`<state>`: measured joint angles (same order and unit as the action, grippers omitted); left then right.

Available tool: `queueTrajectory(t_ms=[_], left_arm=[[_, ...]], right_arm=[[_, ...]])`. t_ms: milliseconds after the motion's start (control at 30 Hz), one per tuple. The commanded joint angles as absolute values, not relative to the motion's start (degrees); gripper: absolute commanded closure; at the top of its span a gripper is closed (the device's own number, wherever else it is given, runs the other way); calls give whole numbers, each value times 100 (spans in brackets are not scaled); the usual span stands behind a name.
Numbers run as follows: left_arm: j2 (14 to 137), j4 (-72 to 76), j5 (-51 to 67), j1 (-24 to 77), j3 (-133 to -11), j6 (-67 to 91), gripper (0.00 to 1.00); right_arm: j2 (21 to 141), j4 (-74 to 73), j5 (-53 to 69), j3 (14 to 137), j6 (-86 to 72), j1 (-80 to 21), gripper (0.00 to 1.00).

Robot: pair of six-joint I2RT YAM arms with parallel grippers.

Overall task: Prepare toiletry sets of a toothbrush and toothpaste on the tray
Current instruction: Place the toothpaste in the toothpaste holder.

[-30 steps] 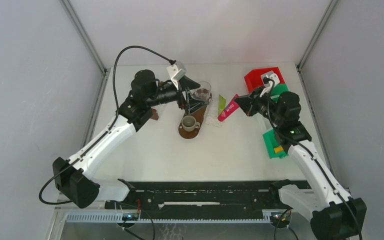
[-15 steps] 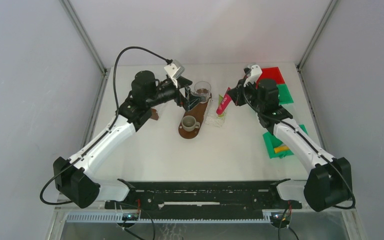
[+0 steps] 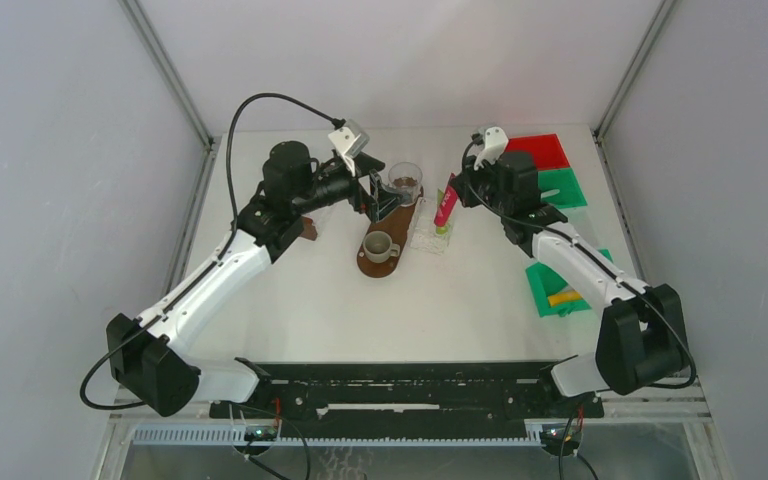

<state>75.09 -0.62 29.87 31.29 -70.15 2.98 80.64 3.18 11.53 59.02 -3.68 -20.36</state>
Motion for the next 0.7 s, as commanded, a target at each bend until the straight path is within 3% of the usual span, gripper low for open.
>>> queueTrajectory(t_ms=[0,667], left_arm=[[7501,132,3084,3081,-6986,250,1],[7540,155,3190,3078,-7015,319,1]], right_arm=[[8103,571,964,6192,-170,-2099,100],[7770,525,1046,5925,-35,-2254,100]])
